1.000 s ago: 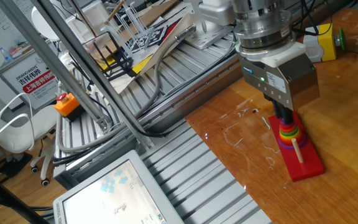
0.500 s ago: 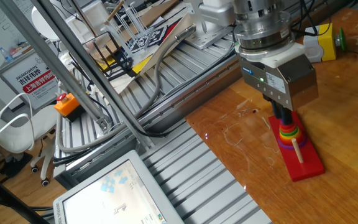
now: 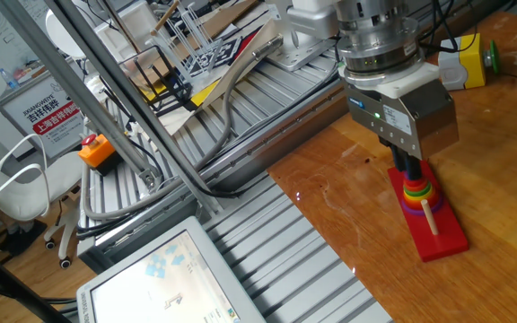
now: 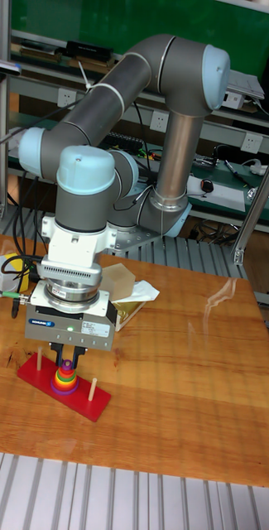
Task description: Take out one Hanoi block and throw it aside
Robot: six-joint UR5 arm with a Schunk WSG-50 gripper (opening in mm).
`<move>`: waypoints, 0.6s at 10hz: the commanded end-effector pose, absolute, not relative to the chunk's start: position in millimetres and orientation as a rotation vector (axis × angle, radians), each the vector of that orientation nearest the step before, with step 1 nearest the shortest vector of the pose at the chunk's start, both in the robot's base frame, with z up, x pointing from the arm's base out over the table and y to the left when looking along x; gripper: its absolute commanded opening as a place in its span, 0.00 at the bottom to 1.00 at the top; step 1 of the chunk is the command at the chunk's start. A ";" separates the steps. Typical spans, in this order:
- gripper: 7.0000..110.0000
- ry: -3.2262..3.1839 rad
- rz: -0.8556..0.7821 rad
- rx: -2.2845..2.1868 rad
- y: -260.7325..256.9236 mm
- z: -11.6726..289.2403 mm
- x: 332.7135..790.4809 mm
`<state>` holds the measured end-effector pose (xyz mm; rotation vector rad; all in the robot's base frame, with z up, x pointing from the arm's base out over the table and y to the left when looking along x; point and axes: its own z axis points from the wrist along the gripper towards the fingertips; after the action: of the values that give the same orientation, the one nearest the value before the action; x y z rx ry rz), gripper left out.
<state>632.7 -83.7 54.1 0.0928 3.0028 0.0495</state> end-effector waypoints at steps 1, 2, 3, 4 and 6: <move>0.15 2.998 0.073 0.098 -81.8 55.0 634.0; 0.15 2.996 0.075 0.096 -81.4 54.9 634.4; 0.15 2.996 0.075 0.096 -81.4 54.9 634.4; 0.15 2.996 0.070 0.096 -82.3 54.4 634.5; 0.15 2.996 0.068 0.096 -83.0 53.1 634.5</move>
<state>633.3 -83.2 52.9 0.0854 3.0010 0.0548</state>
